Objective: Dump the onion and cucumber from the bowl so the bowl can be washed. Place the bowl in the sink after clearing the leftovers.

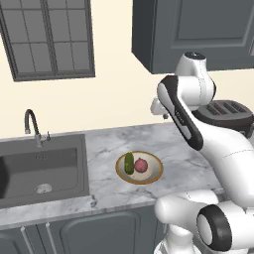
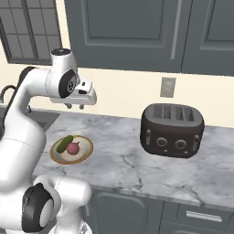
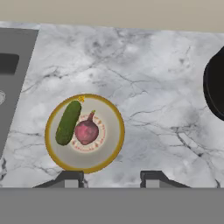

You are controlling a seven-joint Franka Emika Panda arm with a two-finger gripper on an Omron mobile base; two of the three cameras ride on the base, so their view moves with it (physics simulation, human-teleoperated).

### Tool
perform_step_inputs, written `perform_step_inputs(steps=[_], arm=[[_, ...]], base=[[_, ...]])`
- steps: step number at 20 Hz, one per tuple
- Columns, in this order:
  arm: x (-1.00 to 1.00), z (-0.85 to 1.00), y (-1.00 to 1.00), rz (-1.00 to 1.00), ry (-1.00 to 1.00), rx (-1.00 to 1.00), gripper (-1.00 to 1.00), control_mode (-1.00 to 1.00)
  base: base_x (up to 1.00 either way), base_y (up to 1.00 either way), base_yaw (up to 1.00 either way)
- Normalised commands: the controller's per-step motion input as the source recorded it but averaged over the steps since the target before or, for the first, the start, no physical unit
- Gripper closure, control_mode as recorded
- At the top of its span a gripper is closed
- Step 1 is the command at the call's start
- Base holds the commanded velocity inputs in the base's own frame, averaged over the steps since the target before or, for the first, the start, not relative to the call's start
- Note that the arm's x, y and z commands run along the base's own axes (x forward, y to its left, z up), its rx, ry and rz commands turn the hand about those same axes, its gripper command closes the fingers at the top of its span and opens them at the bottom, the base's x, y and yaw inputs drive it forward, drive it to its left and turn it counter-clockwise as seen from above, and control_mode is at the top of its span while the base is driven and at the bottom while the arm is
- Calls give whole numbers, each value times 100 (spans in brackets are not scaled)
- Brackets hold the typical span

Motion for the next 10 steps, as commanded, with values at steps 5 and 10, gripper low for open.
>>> perform_step_inputs(steps=[5,10], arm=[[-32,-28,0,-4,1,0,-100,-100],[-12,-68,-8,-14,12,4,-100,-100]], base=[[0,0,0],[0,0,0]])
